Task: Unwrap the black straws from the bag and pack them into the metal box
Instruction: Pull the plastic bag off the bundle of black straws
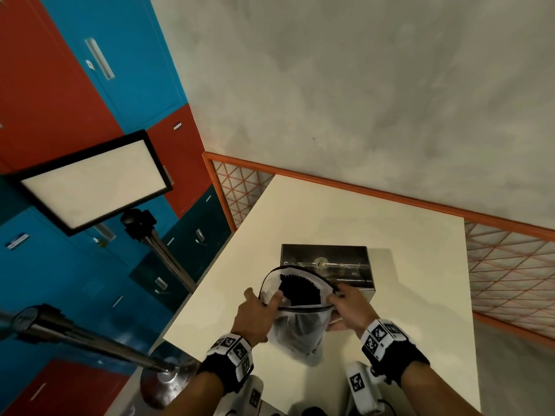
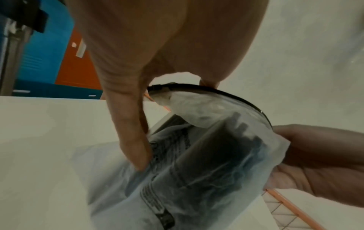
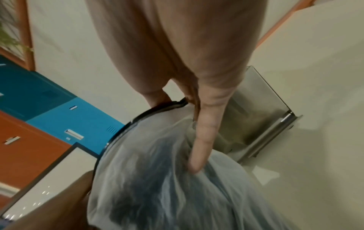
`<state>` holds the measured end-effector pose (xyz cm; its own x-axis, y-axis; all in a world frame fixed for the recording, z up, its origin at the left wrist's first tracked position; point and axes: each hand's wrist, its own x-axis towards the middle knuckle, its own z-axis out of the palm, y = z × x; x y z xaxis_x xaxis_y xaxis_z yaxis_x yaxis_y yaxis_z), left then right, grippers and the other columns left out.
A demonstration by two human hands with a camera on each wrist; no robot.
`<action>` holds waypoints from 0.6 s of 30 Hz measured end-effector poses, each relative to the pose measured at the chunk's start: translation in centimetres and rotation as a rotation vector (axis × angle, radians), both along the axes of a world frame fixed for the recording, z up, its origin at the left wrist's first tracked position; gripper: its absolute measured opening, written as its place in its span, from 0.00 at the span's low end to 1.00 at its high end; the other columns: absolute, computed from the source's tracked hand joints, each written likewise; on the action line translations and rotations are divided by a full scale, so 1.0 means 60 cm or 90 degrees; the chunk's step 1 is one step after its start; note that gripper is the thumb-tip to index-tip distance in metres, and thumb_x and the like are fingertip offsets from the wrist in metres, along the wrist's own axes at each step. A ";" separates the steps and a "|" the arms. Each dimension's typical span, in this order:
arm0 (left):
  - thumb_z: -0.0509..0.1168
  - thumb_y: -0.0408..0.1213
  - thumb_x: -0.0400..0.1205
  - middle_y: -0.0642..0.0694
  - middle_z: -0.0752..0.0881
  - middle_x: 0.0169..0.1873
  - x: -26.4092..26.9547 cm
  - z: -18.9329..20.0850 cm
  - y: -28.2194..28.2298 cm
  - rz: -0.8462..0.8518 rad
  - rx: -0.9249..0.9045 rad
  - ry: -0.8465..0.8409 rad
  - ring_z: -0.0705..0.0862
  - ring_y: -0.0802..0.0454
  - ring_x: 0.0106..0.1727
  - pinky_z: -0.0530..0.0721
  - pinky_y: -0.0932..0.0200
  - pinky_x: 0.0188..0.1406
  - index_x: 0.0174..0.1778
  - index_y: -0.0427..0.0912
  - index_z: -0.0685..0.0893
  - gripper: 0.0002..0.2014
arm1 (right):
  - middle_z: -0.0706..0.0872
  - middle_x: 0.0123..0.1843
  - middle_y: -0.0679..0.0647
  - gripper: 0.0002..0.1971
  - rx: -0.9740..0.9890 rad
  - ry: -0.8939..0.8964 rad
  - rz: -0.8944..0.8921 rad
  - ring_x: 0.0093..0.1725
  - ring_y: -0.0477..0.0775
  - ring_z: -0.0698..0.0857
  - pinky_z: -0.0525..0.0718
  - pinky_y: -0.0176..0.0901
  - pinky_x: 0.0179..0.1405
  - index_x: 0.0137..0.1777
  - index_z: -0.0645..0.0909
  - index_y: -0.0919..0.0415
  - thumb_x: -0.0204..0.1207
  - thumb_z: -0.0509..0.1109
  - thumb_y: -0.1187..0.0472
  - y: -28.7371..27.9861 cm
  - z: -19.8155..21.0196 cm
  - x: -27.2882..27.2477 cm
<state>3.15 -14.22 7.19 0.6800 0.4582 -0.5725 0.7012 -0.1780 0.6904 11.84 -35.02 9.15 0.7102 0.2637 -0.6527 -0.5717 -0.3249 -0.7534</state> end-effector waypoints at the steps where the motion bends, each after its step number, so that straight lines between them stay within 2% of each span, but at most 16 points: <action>1: 0.66 0.69 0.78 0.33 0.87 0.57 -0.007 0.008 -0.003 -0.012 -0.032 0.037 0.92 0.34 0.45 0.93 0.40 0.31 0.74 0.40 0.67 0.40 | 0.86 0.55 0.69 0.14 -0.006 0.008 0.013 0.41 0.71 0.91 0.90 0.69 0.39 0.66 0.75 0.63 0.82 0.64 0.64 0.001 0.002 -0.006; 3: 0.64 0.69 0.79 0.30 0.90 0.47 -0.017 0.020 -0.012 -0.022 -0.155 0.086 0.92 0.31 0.36 0.92 0.37 0.33 0.67 0.41 0.68 0.36 | 0.85 0.60 0.69 0.16 -0.017 0.044 0.064 0.39 0.71 0.92 0.91 0.65 0.35 0.68 0.72 0.57 0.84 0.64 0.54 0.002 0.011 -0.017; 5: 0.65 0.67 0.80 0.26 0.88 0.51 -0.019 0.029 -0.023 -0.017 -0.271 0.073 0.91 0.26 0.37 0.91 0.36 0.34 0.69 0.45 0.67 0.33 | 0.81 0.68 0.67 0.18 -0.015 0.092 0.105 0.40 0.72 0.91 0.90 0.62 0.35 0.71 0.68 0.48 0.84 0.63 0.48 0.010 0.018 -0.027; 6: 0.66 0.63 0.82 0.26 0.86 0.55 -0.018 0.028 -0.030 -0.002 -0.309 0.056 0.91 0.25 0.38 0.91 0.36 0.34 0.69 0.45 0.66 0.30 | 0.78 0.70 0.65 0.18 -0.001 0.112 0.106 0.41 0.74 0.91 0.90 0.63 0.35 0.72 0.67 0.46 0.84 0.64 0.48 0.016 0.019 -0.032; 8: 0.68 0.50 0.85 0.28 0.82 0.60 -0.009 0.025 -0.041 0.065 -0.359 0.006 0.91 0.24 0.43 0.90 0.28 0.38 0.70 0.42 0.66 0.25 | 0.78 0.68 0.61 0.16 0.036 0.117 0.079 0.45 0.77 0.90 0.90 0.67 0.39 0.70 0.69 0.49 0.84 0.65 0.54 0.027 0.019 -0.033; 10: 0.69 0.40 0.85 0.32 0.80 0.62 -0.001 0.030 -0.048 0.132 -0.400 -0.062 0.89 0.26 0.50 0.88 0.23 0.43 0.69 0.41 0.69 0.21 | 0.83 0.65 0.60 0.15 0.089 0.094 0.030 0.50 0.75 0.89 0.90 0.70 0.42 0.68 0.74 0.54 0.83 0.67 0.61 0.033 0.018 -0.026; 13: 0.63 0.26 0.86 0.33 0.86 0.57 0.004 0.029 -0.045 0.150 -0.436 -0.164 0.91 0.32 0.50 0.91 0.30 0.45 0.68 0.40 0.73 0.15 | 0.87 0.60 0.65 0.21 0.168 0.079 -0.068 0.55 0.70 0.88 0.89 0.70 0.48 0.68 0.77 0.61 0.78 0.61 0.77 0.029 0.009 -0.013; 15: 0.58 0.17 0.83 0.33 0.85 0.60 0.001 0.018 -0.042 0.160 -0.423 -0.210 0.90 0.33 0.52 0.91 0.36 0.43 0.69 0.40 0.73 0.21 | 0.87 0.57 0.67 0.27 0.220 0.077 -0.106 0.55 0.70 0.86 0.87 0.70 0.51 0.67 0.77 0.65 0.72 0.56 0.85 0.022 0.003 -0.009; 17: 0.57 0.10 0.78 0.34 0.84 0.63 -0.005 0.008 -0.046 0.170 -0.399 -0.223 0.89 0.33 0.56 0.92 0.39 0.43 0.70 0.41 0.73 0.28 | 0.87 0.55 0.66 0.31 0.214 0.067 -0.113 0.52 0.70 0.87 0.90 0.62 0.42 0.64 0.79 0.62 0.68 0.53 0.88 0.019 -0.001 -0.010; 18: 0.57 0.09 0.76 0.35 0.84 0.64 -0.009 -0.002 -0.048 0.163 -0.381 -0.210 0.88 0.32 0.58 0.92 0.38 0.44 0.70 0.42 0.73 0.30 | 0.87 0.54 0.65 0.30 0.161 0.047 -0.104 0.50 0.67 0.87 0.89 0.57 0.37 0.63 0.79 0.60 0.68 0.54 0.88 0.017 -0.007 -0.011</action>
